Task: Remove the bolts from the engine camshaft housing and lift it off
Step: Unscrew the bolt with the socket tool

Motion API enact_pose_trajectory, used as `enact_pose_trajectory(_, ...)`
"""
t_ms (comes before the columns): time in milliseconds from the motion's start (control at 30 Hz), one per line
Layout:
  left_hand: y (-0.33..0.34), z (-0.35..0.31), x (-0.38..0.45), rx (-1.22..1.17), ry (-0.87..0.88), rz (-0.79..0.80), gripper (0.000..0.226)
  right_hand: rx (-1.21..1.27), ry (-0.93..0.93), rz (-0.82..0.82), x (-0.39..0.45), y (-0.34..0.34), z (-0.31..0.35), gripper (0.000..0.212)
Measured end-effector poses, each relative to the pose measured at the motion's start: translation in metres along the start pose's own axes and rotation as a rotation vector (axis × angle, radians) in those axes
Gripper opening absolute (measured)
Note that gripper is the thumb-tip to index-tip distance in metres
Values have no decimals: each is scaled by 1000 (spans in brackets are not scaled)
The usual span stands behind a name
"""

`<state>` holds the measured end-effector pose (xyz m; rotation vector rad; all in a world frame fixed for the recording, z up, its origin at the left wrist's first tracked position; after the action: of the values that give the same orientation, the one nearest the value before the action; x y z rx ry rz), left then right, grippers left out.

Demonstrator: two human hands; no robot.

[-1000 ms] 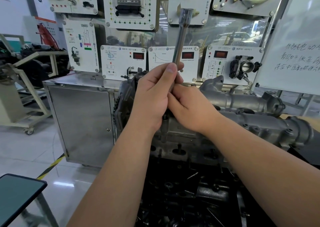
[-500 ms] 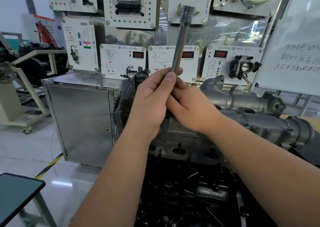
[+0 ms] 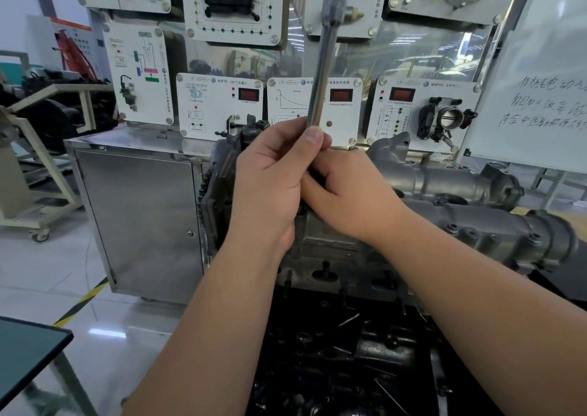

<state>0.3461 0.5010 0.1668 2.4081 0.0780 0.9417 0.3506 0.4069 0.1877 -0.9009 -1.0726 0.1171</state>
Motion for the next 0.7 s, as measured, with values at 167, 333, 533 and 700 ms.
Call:
enact_pose_trajectory(167,-3,0,1,31,26,3,8,64,-14,56,-1,2,4,33)
enact_pose_trajectory(333,-1,-2,1,149,-43,154,27,77,3,115,0,5,1,35)
enact_pose_trajectory(533,-3,-9,1,145,52,60,10,73,-7,13,-1,0,-2,40)
enact_pose_trajectory(700,-5,-7,2,119,0,79,6,100,12,47,0,2,1,40)
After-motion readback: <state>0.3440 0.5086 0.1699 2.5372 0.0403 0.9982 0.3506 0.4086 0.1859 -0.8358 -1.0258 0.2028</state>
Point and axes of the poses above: each hand's wrist, its own x-axis towards the middle knuckle, its own y-axis out of the palm, z = x × y, the point moved 6 cm from there along x, towards the middle knuckle, and after that the axes turned 3 degrees about -x, right-handed, at the moved point
